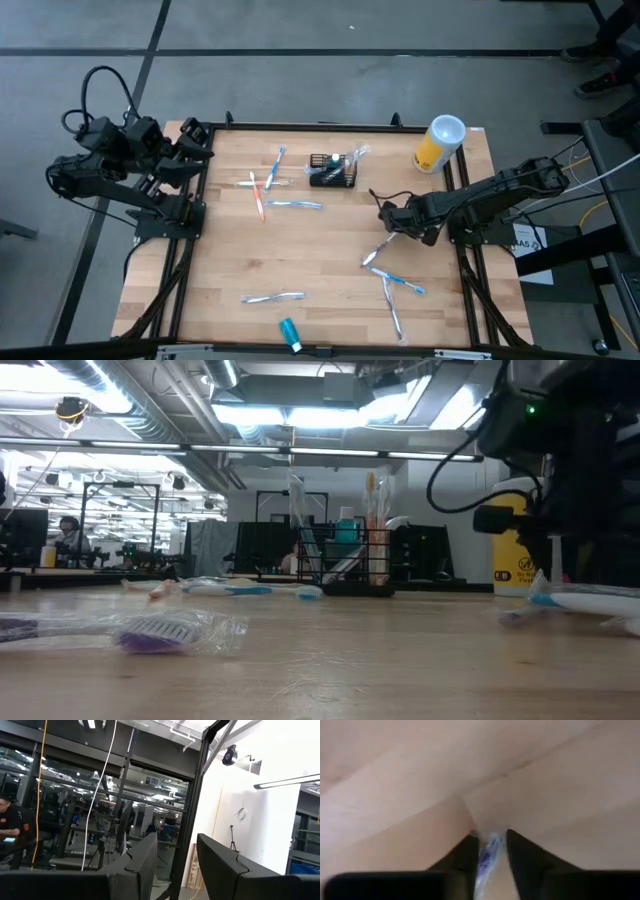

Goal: Pick & Place toothbrushing station
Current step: Put the purple toothbrush into the black mesh organizer

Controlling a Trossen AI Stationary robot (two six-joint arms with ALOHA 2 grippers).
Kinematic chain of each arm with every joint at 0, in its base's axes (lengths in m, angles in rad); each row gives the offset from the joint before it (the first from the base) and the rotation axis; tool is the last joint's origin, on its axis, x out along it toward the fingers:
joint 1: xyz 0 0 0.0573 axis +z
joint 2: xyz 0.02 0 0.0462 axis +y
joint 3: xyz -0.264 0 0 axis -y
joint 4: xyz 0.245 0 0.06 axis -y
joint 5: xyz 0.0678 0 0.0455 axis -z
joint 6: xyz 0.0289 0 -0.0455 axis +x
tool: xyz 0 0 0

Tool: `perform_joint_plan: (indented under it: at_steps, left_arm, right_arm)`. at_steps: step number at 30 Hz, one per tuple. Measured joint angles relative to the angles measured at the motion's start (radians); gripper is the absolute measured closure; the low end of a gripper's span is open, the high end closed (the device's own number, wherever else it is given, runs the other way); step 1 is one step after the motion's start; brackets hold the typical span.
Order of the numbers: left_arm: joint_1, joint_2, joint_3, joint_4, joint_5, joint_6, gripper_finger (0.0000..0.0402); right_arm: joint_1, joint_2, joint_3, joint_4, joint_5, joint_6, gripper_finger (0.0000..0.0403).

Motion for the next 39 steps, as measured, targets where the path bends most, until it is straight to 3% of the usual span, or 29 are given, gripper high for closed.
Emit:
perform_joint_plan:
  at_steps: [3,6,12,17,23,30,39]
  left_arm:
    - [0.0,0.0,0.0,0.01,0.0,0.006,0.0268]
    - [0.0,0.0,0.0,0.011,0.0,0.007,0.0268]
    - [0.0,0.0,0.0,0.011,-0.008,-0.003,0.0268]
    - [0.0,0.0,0.0,0.011,-0.013,-0.011,0.0268]
    - [0.0,0.0,0.0,0.01,-0.025,-0.016,0.0268]
    - [0.0,0.0,0.0,0.01,-0.04,-0.017,0.0268]
    - [0.0,0.014,0.0,0.013,-0.054,-0.028,0.0268]
  right_arm:
    - [0.0,0.0,-0.001,0.059,0.062,-0.021,0.0384]
    - [0.0,0.0,-0.001,0.134,0.141,-0.027,0.0392]
    - [0.004,-0.003,0.123,0.242,0.482,-0.157,0.04]
    - [0.004,-0.003,0.319,0.238,0.728,-0.486,0.0401]
    - [-0.03,-0.004,0.552,0.266,1.013,-1.067,0.0402]
    - [-0.122,0.0,0.644,0.461,1.071,-1.576,0.0402]
    - [-0.235,0.009,0.642,0.547,1.109,-1.794,0.0403]
